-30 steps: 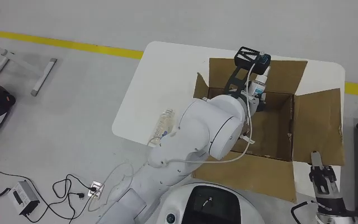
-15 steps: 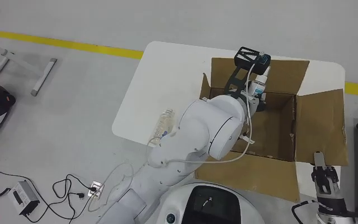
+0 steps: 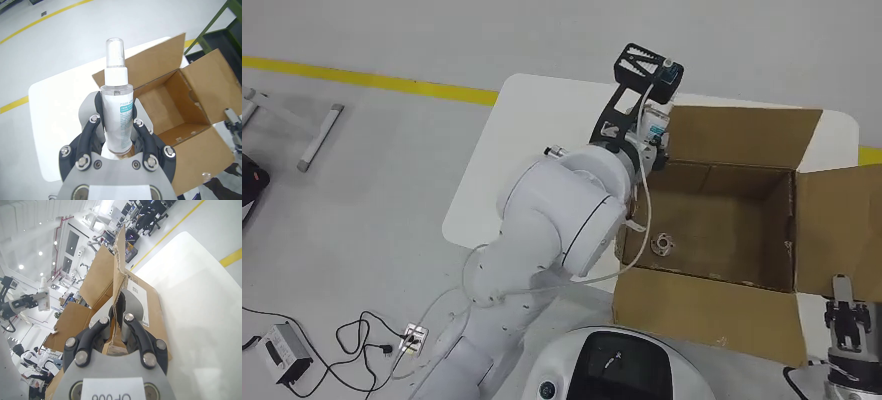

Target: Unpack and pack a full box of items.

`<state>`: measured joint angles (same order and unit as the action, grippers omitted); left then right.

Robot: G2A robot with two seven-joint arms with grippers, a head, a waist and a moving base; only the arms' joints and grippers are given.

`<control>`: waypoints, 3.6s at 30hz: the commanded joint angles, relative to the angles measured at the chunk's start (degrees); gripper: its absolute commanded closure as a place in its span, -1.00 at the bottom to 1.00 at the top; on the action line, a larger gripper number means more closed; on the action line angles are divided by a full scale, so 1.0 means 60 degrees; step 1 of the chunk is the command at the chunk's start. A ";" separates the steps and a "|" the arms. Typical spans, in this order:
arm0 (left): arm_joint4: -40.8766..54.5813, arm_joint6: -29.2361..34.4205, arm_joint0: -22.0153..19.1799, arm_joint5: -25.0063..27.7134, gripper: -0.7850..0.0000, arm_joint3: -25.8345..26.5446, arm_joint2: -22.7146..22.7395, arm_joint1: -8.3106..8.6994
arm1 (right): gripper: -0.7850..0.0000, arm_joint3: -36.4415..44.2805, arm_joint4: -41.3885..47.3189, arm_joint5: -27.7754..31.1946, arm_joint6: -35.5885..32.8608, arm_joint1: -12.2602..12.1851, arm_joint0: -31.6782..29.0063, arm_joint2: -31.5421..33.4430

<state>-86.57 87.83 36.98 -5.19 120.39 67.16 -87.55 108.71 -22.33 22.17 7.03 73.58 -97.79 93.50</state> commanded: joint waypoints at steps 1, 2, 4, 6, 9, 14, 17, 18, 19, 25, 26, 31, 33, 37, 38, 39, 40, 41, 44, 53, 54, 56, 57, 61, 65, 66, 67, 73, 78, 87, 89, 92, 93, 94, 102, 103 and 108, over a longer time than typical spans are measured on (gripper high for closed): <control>-0.0293 0.0028 0.0326 0.0122 1.00 0.0202 0.0214 0.0046 | 1.00 -0.0019 0.0099 0.0039 -0.0046 -0.0001 0.0004 0.0054; -0.0423 0.0028 0.0496 0.0194 1.00 0.0262 0.0274 0.0067 | 1.00 -0.0028 0.0149 0.0054 -0.0087 -0.0001 0.0001 0.0069; -0.0423 0.0028 0.0496 0.0194 1.00 0.0262 0.0274 0.0067 | 1.00 -0.0028 0.0149 0.0054 -0.0087 -0.0001 0.0001 0.0069; -0.0423 0.0028 0.0496 0.0194 1.00 0.0262 0.0274 0.0067 | 1.00 -0.0028 0.0149 0.0054 -0.0087 -0.0001 0.0001 0.0069; -0.0423 0.0028 0.0496 0.0194 1.00 0.0262 0.0274 0.0067 | 1.00 -0.0028 0.0149 0.0054 -0.0087 -0.0001 0.0001 0.0069; -0.0423 0.0028 0.0496 0.0194 1.00 0.0262 0.0274 0.0067 | 1.00 -0.0028 0.0149 0.0054 -0.0087 -0.0001 0.0001 0.0069; -0.0423 0.0028 0.0496 0.0194 1.00 0.0262 0.0274 0.0067 | 1.00 -0.0028 0.0149 0.0054 -0.0087 -0.0001 0.0001 0.0069; -0.0399 -0.0165 0.0592 0.0220 1.00 0.0242 0.0272 0.0070 | 1.00 -0.0028 0.0149 0.0054 -0.0087 -0.0001 0.0001 0.0069; -0.0422 -0.0410 0.0735 0.0330 1.00 0.0231 0.0240 0.0080 | 1.00 -0.0028 0.0149 0.0054 -0.0087 -0.0001 0.0001 0.0069; -0.1110 -0.0188 0.1084 0.0590 1.00 0.0602 0.0421 0.0131 | 1.00 -0.0028 0.0149 0.0054 -0.0087 -0.0001 0.0001 0.0069; -0.1365 -0.0091 0.1163 0.0795 1.00 0.0720 0.0483 0.0157 | 1.00 -0.0028 0.0149 0.0054 -0.0087 -0.0001 0.0001 0.0069; -0.2119 0.0028 0.2221 0.1751 1.00 0.1402 0.1185 0.0307 | 1.00 -0.0028 0.0149 0.0054 -0.0087 -0.0001 0.0001 0.0069; -0.2634 0.0028 0.2767 0.2206 1.00 0.1640 0.1554 0.0383 | 1.00 -0.0028 0.0149 0.0054 -0.0087 -0.0001 0.0001 0.0069; -0.2839 0.0028 0.3743 0.2160 1.00 0.2260 0.1934 0.0423 | 1.00 -0.0028 0.0149 0.0054 -0.0087 -0.0001 0.0001 0.0069; -0.2776 0.0022 0.3949 0.2125 1.00 0.2376 0.1915 0.0422 | 1.00 -0.0028 0.0149 0.0054 -0.0087 -0.0001 0.0001 0.0069; -0.2734 -0.0002 0.4111 0.2128 1.00 0.2376 0.1857 0.0422 | 1.00 -0.0028 0.0149 0.0054 -0.0087 -0.0001 0.0001 0.0069; -0.2779 -0.0062 0.4233 0.2146 1.00 0.2376 0.1787 0.0424 | 1.00 -0.0028 0.0149 0.0054 -0.0087 -0.0001 0.0001 0.0069; -0.2774 -0.0113 0.4355 0.2130 1.00 0.2376 0.1693 0.0421 | 1.00 -0.0028 0.0149 0.0054 -0.0087 -0.0001 0.0001 0.0069; -0.2870 -0.0219 0.4741 0.2105 1.00 0.2376 0.1470 0.0421 | 1.00 -0.0028 0.0149 0.0054 -0.0087 -0.0001 0.0001 0.0069; -0.2498 -0.0485 0.5581 0.2213 1.00 0.2205 0.1372 0.0434 | 1.00 -0.0028 0.0149 0.0054 -0.0087 -0.0001 0.0001 0.0069; -0.2498 -0.0485 0.5581 0.2213 1.00 0.2205 0.1372 0.0434 | 1.00 -0.0028 0.0149 0.0054 -0.0087 -0.0001 0.0001 0.0069; -0.2498 -0.0485 0.5581 0.2213 1.00 0.2205 0.1372 0.0434 | 1.00 -0.0028 0.0149 0.0054 -0.0087 -0.0001 0.0001 0.0069; -0.2498 -0.0485 0.5581 0.2213 1.00 0.2205 0.1372 0.0434 | 1.00 -0.0028 0.0149 0.0054 -0.0087 -0.0001 0.0001 0.0069; -0.2498 -0.0485 0.5581 0.2213 1.00 0.2205 0.1372 0.0434 | 1.00 -0.0028 0.0149 0.0054 -0.0087 -0.0001 0.0001 0.0069; -0.2498 -0.0485 0.5581 0.2213 1.00 0.2205 0.1372 0.0434 | 1.00 -0.0028 0.0149 0.0054 -0.0087 -0.0001 0.0001 0.0069; -0.2498 -0.0485 0.5581 0.2213 1.00 0.2205 0.1372 0.0434 | 1.00 -0.0028 0.0149 0.0054 -0.0087 -0.0001 0.0001 0.0069; -0.2498 -0.0485 0.5581 0.2213 1.00 0.2205 0.1372 0.0434 | 1.00 -0.0028 0.0149 0.0054 -0.0087 -0.0001 0.0001 0.0069; -0.2498 -0.0485 0.5581 0.2213 1.00 0.2205 0.1372 0.0434 | 1.00 -0.0028 0.0149 0.0054 -0.0087 -0.0001 0.0001 0.0069; -0.2498 -0.0485 0.5581 0.2213 1.00 0.2205 0.1372 0.0434 | 1.00 -0.0028 0.0149 0.0054 -0.0087 -0.0001 0.0001 0.0069; -0.3127 -0.1082 0.6070 0.1274 1.00 0.1617 0.0626 0.0377 | 1.00 -0.0028 0.0149 0.0054 -0.0087 -0.0001 0.0001 0.0069; -0.3511 -0.1071 0.6078 0.1084 1.00 0.1306 0.0370 0.0354 | 1.00 -0.0028 0.0149 0.0054 -0.0087 -0.0001 0.0001 0.0069; -0.3834 -0.1108 0.6120 0.0851 1.00 0.0841 0.0263 0.0329 | 1.00 -0.0028 0.0149 0.0054 -0.0087 -0.0001 0.0001 0.0069; -0.3886 -0.1164 0.6143 0.0820 1.00 0.0703 0.0284 0.0326 | 1.00 -0.0028 0.0149 0.0054 -0.0087 -0.0001 0.0001 0.0069; -0.3948 -0.1219 0.6180 0.0914 1.00 0.0538 0.0320 0.0333 | 1.00 -0.0028 0.0149 0.0054 -0.0087 -0.0001 0.0001 0.0069; -0.3508 -0.2103 0.6713 0.1631 1.00 -0.0166 0.1046 0.0414 | 1.00 -0.0028 0.0149 0.0054 -0.0087 -0.0001 0.0001 0.0069; -0.3495 -0.2214 0.6773 0.1734 1.00 -0.0273 0.1149 0.0429 | 1.00 -0.0028 0.0149 0.0054 -0.0087 -0.0001 0.0001 0.0069; -0.2968 -0.2610 0.6828 0.1443 1.00 -0.0798 0.1576 0.0428 | 1.00 -0.0028 0.0149 0.0054 -0.0087 -0.0001 0.0001 0.0069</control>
<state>-105.24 72.29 78.11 4.45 116.80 76.02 -84.93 108.54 -21.44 22.50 6.51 73.57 -97.78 93.91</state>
